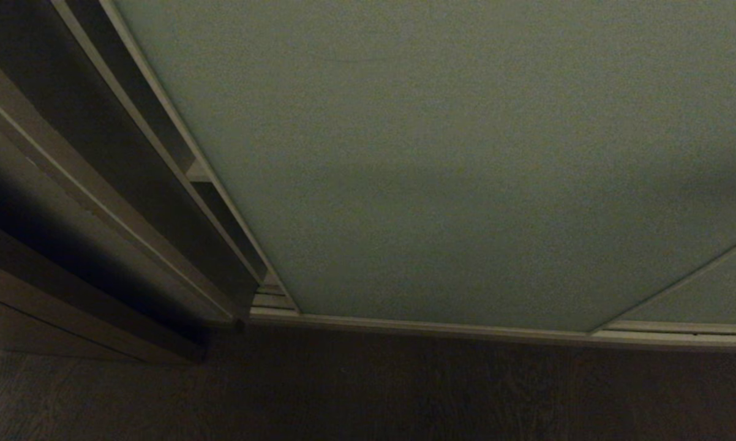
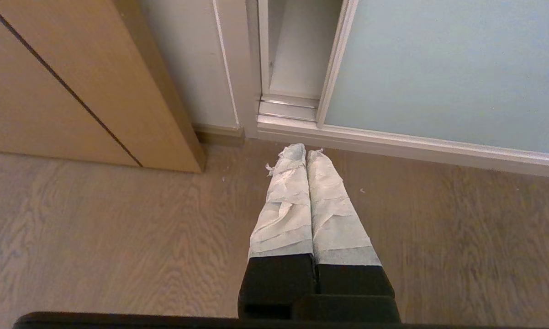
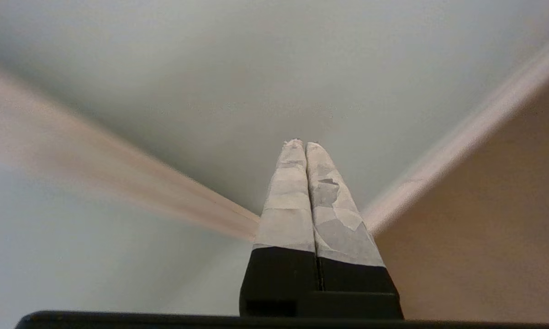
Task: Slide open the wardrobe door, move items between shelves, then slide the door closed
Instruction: Close the door
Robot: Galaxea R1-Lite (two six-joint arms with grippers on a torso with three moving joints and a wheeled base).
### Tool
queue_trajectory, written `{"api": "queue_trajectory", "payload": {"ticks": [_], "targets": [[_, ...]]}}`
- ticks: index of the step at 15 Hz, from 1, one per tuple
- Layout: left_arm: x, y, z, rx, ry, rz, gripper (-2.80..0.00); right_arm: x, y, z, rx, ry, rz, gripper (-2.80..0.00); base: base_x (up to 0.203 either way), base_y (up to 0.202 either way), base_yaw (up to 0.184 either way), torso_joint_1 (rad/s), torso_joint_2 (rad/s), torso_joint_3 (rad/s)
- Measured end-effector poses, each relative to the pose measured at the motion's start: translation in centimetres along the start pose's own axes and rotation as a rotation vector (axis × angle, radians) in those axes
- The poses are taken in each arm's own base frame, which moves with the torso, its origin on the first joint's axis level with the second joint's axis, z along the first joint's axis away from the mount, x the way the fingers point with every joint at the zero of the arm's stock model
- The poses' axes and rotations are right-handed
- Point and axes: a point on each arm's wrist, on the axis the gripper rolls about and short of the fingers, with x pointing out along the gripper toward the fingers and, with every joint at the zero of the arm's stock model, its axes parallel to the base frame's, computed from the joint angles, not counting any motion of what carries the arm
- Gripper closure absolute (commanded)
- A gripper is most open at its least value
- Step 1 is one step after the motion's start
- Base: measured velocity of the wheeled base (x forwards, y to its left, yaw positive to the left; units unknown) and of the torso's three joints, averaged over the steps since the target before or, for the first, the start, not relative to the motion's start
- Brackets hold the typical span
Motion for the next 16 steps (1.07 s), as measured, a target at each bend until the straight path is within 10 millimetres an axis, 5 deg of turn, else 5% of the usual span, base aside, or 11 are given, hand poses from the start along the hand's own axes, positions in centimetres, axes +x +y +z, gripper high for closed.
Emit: {"api": "queue_trajectory", "payload": {"ticks": [7, 16], "targets": [[0.0, 0.0, 0.0, 0.0, 0.0, 0.0, 0.0, 6.2, -0.3, -0.5, 0.194, 0.216, 0.192, 0.0, 0.0, 0.0, 0.0, 0.0, 0.0, 0.0], [0.0, 0.0, 0.0, 0.0, 0.0, 0.0, 0.0, 8.2, 0.9, -1.2, 0.18, 0.251, 0.252, 0.0, 0.0, 0.0, 0.0, 0.0, 0.0, 0.0]]}}
